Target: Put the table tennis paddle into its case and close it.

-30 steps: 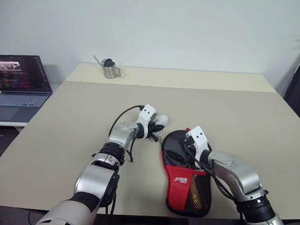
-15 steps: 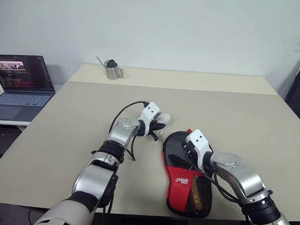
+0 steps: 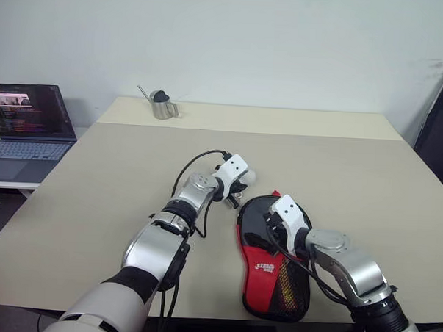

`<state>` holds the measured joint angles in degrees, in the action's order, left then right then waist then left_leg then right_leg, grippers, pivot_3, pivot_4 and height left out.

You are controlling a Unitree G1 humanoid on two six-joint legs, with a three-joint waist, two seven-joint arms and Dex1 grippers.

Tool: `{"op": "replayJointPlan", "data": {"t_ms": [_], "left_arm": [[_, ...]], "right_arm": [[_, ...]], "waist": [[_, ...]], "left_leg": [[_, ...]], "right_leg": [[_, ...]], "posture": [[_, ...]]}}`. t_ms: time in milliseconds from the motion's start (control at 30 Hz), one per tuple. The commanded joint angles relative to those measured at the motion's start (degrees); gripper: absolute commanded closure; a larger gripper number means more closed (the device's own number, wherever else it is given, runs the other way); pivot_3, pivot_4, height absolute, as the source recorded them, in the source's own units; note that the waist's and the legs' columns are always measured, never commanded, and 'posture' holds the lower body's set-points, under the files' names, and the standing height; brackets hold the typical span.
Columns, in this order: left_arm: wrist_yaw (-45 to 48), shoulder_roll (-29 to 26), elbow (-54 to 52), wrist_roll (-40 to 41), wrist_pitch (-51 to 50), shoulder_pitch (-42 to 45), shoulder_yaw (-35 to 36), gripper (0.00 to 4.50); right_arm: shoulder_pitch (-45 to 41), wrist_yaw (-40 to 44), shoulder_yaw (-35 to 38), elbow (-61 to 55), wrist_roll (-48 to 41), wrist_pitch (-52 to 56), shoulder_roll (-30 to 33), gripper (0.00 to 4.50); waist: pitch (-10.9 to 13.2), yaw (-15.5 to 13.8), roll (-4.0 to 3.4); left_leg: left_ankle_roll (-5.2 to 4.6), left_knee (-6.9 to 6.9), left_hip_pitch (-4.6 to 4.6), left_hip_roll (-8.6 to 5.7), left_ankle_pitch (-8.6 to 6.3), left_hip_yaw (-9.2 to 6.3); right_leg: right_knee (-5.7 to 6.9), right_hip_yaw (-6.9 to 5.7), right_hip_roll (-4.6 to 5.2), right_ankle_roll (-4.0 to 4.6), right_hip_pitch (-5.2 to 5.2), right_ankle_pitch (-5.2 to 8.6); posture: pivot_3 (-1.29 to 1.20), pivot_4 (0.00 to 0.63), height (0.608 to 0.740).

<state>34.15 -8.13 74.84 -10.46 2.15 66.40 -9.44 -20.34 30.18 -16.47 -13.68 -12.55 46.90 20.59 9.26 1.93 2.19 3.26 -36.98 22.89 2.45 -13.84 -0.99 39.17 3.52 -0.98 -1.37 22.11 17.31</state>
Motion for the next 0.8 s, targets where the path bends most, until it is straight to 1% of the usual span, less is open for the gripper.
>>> {"op": "replayJointPlan", "data": {"t_ms": [33, 300, 433, 733, 767, 800], "left_arm": [[-4.78, 0.82, 0.71, -2.70, 3.47, 3.12, -0.97, 4.40], [-8.84, 2.82, 2.38, -5.37, 7.17, 5.21, -0.86, 4.40], [-11.99, 4.23, 2.83, -6.77, 7.88, 6.43, -0.91, 4.40], [-18.49, 8.59, 3.50, -12.12, 10.67, 9.19, -3.58, 4.40], [-18.97, 9.04, 3.56, -12.64, 10.94, 9.51, -3.95, 4.40], [-19.41, 9.45, 3.61, -13.29, 11.32, 9.83, -4.48, 4.40]], "right_arm": [[3.63, 0.08, -3.50, 4.48, -0.48, 5.22, -1.71, 0.00], [6.01, -2.17, -4.35, 2.48, -0.36, 7.13, -4.70, 0.00], [7.71, -3.05, -3.83, 0.49, -0.65, 8.50, -5.05, 0.00], [11.17, -4.90, -3.31, -4.19, -1.25, 11.27, -5.17, 0.00], [11.44, -5.20, -3.26, -4.62, -1.28, 11.57, -5.34, 0.00], [11.65, -5.50, -3.15, -4.91, -1.32, 11.77, -5.47, 0.00]], "waist": [[-0.10, 0.01, 0.04], [-0.56, 0.08, 0.04], [-0.62, 0.00, 0.03], [-0.66, -0.16, 0.04], [-0.67, -0.16, 0.03], [-0.67, -0.16, 0.03]], "left_leg": [[0.00, 0.00, -0.01, 0.01, 0.00, 0.00], [0.00, 0.00, -0.07, 0.01, 0.00, 0.01], [0.00, 0.01, -0.06, -0.01, 0.00, 0.01], [0.00, 0.01, -0.03, -0.04, 0.00, -0.02], [0.00, 0.02, -0.03, -0.04, 0.00, -0.03], [0.00, 0.02, -0.04, -0.04, 0.00, -0.03]], "right_leg": [[0.01, 0.00, 0.00, 0.00, 0.00, 0.00], [0.07, 0.02, -0.02, -0.01, -0.03, 0.00], [0.06, 0.02, -0.02, -0.02, -0.03, 0.01], [-0.01, -0.01, 0.00, -0.05, -0.06, 0.03], [-0.02, -0.01, 0.00, -0.26, -0.07, 0.15], [-0.03, -0.01, 0.00, -0.27, -0.07, 0.16]], "posture": [[0.00, 0.150, 0.740], [0.00, 0.150, 0.740], [0.00, 0.150, 0.740], [0.00, 0.150, 0.740], [0.00, 0.150, 0.740], [0.00, 0.150, 0.740]]}}
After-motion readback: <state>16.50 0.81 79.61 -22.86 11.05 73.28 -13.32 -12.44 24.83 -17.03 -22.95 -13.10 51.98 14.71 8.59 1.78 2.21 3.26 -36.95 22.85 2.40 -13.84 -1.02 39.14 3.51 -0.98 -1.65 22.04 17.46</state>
